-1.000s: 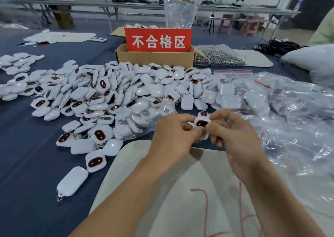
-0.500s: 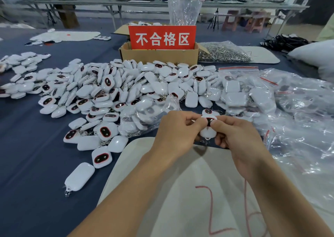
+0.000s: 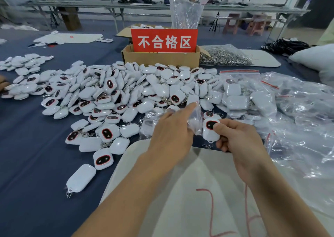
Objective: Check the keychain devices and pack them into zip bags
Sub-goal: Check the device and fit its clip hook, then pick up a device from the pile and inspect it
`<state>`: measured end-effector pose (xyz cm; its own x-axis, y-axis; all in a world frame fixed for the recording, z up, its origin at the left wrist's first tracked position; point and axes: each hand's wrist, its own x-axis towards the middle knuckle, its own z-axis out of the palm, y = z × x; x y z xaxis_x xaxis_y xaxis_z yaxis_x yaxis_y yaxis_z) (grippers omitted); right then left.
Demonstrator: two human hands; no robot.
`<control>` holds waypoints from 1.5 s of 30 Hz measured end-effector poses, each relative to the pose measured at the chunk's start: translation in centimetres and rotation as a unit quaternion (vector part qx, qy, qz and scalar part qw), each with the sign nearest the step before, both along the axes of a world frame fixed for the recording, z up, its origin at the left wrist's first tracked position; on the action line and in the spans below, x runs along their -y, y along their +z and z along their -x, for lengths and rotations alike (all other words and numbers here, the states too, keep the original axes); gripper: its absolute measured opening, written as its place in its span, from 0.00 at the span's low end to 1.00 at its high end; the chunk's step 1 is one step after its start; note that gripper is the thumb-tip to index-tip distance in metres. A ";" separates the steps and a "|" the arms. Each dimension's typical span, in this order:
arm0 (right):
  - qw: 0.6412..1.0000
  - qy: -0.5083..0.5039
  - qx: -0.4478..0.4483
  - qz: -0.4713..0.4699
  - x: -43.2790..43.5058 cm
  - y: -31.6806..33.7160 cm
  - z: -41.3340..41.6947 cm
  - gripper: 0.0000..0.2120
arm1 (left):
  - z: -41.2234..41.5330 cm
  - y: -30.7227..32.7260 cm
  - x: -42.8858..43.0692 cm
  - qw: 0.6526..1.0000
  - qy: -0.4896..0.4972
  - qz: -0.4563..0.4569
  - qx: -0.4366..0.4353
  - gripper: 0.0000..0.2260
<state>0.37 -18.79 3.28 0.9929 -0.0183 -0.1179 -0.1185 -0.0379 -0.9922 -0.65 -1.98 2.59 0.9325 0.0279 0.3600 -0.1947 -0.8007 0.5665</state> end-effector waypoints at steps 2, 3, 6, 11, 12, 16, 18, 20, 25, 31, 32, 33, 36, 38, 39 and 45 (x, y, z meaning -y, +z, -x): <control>1.000 -0.006 -0.007 -0.003 0.0 0.1 0.0 0.09 | 0.2 -0.3 0.0 0.999 -0.031 0.012 -0.037 0.31; 1.000 -0.010 -0.011 -0.008 -0.1 0.1 0.0 0.10 | 0.2 -0.4 0.0 0.997 -0.044 0.014 -0.057 0.31; 0.998 -0.042 -0.018 -0.051 -0.2 0.3 0.0 0.13 | -0.2 -0.7 -0.2 0.992 -0.074 -0.009 -0.101 0.32; 0.988 -0.058 -0.027 -0.138 -0.1 0.6 -0.1 0.08 | -0.3 -1.2 0.1 0.989 -0.105 -0.049 -0.092 0.36; 0.987 -0.058 -0.029 -0.147 0.0 0.7 0.0 0.08 | -0.3 -0.9 0.2 0.993 -0.095 -0.004 -0.075 0.37; 0.987 -0.028 -0.036 -0.154 0.0 0.9 0.1 0.05 | -0.2 0.4 0.2 0.976 -0.041 0.215 0.012 0.31; 0.990 0.004 -0.033 -0.138 -0.3 0.9 0.4 0.06 | -0.1 0.8 0.6 0.952 -0.050 0.301 -0.011 0.21; 0.992 0.012 -0.020 -0.121 -0.7 0.8 0.6 0.08 | -0.1 0.9 1.1 0.934 -0.056 0.351 -0.047 0.13; 0.994 0.005 0.012 -0.106 -0.7 0.8 0.8 0.06 | -0.5 0.6 1.0 0.932 -0.080 0.347 -0.073 0.10; 0.993 0.044 0.020 -0.109 -0.6 1.2 1.0 0.07 | -0.4 0.7 0.7 0.928 -0.098 0.357 -0.042 0.12; 0.993 0.049 0.027 -0.105 -0.6 1.2 1.1 0.06 | -0.3 0.9 0.7 0.926 -0.106 0.360 -0.036 0.13; 0.993 0.053 0.033 -0.102 -0.6 1.2 1.1 0.07 | -0.3 1.1 0.7 0.925 -0.110 0.363 -0.031 0.13; 0.993 0.056 0.040 -0.099 -0.6 1.2 1.3 0.07 | -0.1 1.4 0.7 0.923 -0.111 0.368 -0.025 0.13; 0.993 0.045 0.036 -0.103 -0.6 1.2 1.3 0.06 | 0.0 1.4 0.7 0.927 -0.111 0.358 -0.023 0.12; 0.993 0.037 0.034 -0.105 -0.6 1.2 1.3 0.06 | 0.1 1.3 0.7 0.929 -0.111 0.351 -0.022 0.12; 0.991 0.073 0.044 -0.108 -0.4 0.9 1.2 0.08 | 0.1 1.2 1.1 0.923 -0.079 0.376 -0.029 0.08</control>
